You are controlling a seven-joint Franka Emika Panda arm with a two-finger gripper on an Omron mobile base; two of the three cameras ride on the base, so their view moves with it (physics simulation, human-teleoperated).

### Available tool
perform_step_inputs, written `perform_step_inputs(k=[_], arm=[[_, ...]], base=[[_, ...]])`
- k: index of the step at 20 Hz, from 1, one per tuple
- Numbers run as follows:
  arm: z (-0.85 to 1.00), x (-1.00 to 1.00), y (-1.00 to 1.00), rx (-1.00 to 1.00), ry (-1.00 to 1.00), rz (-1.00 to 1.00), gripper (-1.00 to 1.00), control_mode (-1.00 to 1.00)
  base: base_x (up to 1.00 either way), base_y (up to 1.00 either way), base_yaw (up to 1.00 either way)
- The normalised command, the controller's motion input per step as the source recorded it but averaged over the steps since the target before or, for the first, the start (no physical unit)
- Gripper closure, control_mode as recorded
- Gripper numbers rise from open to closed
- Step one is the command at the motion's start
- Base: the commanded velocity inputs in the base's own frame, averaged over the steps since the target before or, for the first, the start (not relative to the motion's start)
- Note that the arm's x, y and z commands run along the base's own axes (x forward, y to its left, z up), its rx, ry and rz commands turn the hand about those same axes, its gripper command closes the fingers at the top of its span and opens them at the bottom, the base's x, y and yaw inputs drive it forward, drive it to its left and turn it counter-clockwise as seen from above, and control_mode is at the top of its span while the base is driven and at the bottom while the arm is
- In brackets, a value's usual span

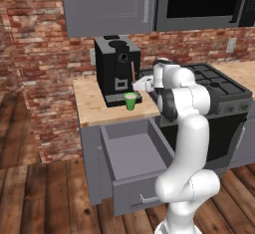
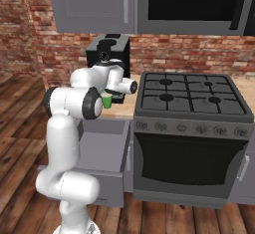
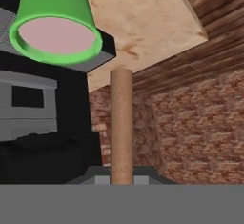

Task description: Pick up the straw from the right drawer and put it inside the smoothie cup.

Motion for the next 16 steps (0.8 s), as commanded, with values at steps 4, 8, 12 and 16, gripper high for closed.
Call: perform_step_inputs(k=[4,8,12,16], arm=[[-0.1,0.14,0.0,0.0,-0.01,0.0,1.0,-1.0],[-0.08,0.21,0.0,0.0,0.0,0.0,1.0,-1.0],[-0.04,0.27,0.01,0.0,0.0,0.0,1.0,-1.0],[-0.06,0.28,0.0,0.0,0.0,0.0,1.0,-1.0]], base=[[0.0,0.0,0.0],[0.0,0.0,0.0],[0.0,0.0,0.0],[0.0,0.0,0.0]])
